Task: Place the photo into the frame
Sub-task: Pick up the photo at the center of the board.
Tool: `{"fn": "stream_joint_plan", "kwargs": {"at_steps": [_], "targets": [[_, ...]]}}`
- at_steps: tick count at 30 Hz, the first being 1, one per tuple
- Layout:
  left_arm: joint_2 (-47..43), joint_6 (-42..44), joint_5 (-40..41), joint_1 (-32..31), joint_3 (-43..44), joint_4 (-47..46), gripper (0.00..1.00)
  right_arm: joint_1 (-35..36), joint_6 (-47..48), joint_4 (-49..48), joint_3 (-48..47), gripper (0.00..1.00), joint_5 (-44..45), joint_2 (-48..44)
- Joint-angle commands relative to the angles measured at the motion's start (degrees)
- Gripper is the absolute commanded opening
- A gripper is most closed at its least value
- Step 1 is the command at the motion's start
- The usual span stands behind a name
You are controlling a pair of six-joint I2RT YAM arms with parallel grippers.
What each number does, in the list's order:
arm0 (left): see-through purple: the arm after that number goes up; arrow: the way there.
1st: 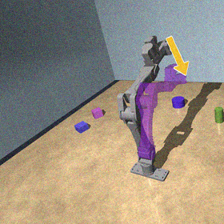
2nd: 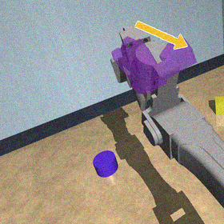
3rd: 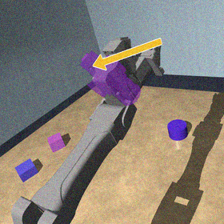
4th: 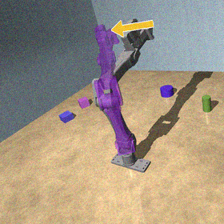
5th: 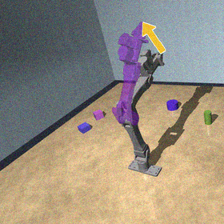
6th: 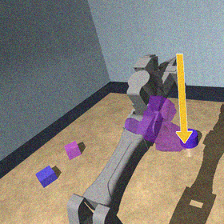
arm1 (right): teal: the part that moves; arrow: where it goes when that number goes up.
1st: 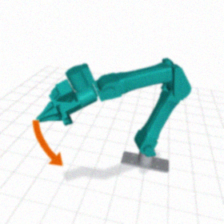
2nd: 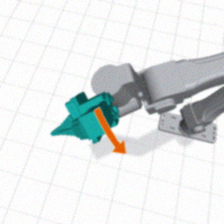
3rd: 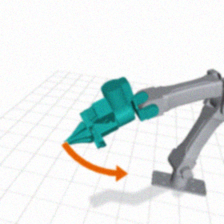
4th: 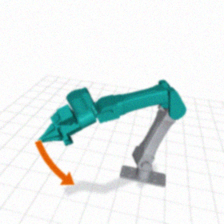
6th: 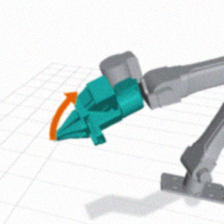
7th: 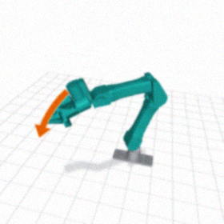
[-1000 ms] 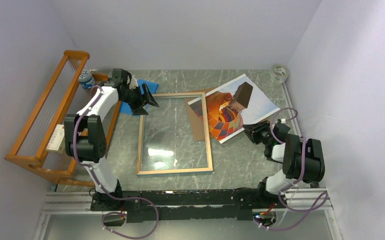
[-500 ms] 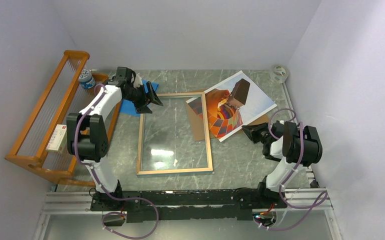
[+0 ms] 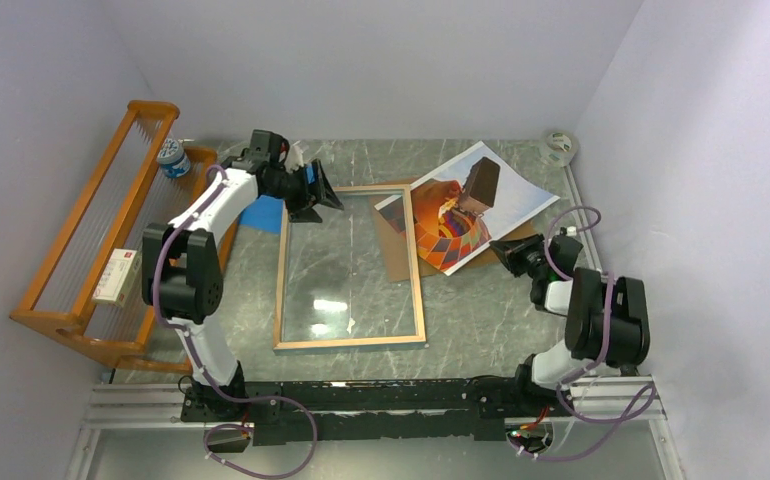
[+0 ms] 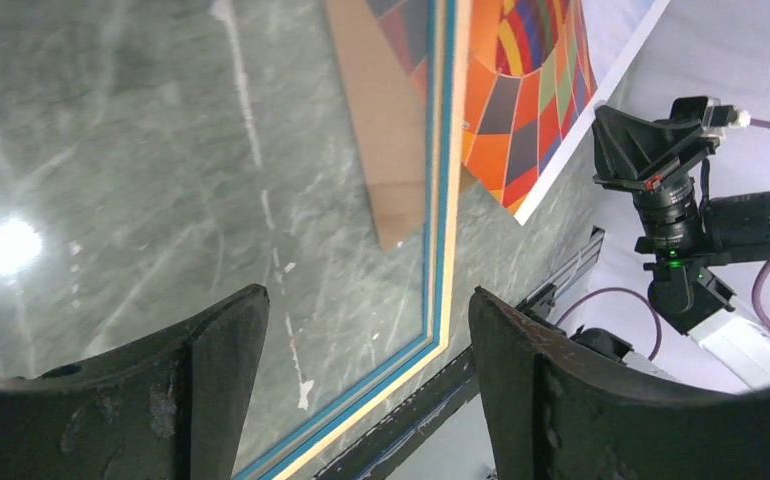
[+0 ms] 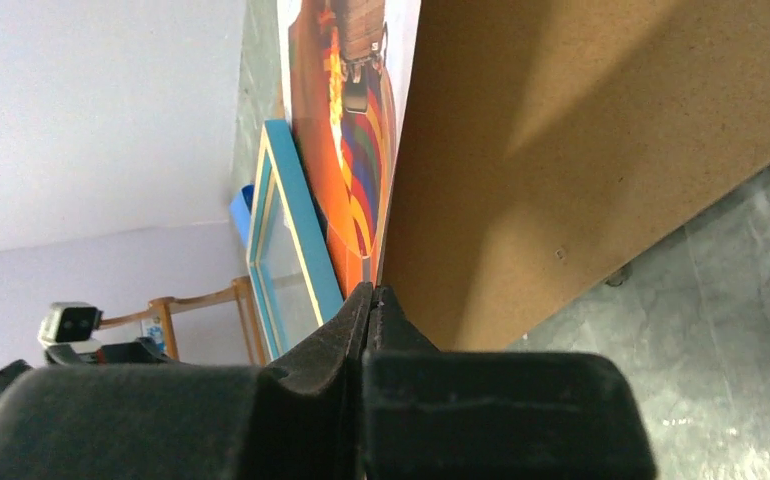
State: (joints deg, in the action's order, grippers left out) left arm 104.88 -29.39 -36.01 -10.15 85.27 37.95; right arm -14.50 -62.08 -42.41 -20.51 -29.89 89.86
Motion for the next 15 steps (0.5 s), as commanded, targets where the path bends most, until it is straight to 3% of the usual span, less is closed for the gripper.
{"fn": "stream_joint_plan", "kwargs": {"at_steps": [1,10,15], "targets": [[1.2,1.3,-4.0,-4.1,4.2,-3.8,0.79,0.0,6.2,12.2,-0.6,0.00,3.2,-7.7],[8.8,1.1,-4.9,-14.7,13.5,-9.7,0.79,0.0,9.7,30.9,6.9,0.00,9.7,-28.4],[17.3,1.5,-4.0,-21.2,22.2,-11.7,0.79,-0.1,10.0,35.8,9.8,0.00,12.1,-35.3]]}}
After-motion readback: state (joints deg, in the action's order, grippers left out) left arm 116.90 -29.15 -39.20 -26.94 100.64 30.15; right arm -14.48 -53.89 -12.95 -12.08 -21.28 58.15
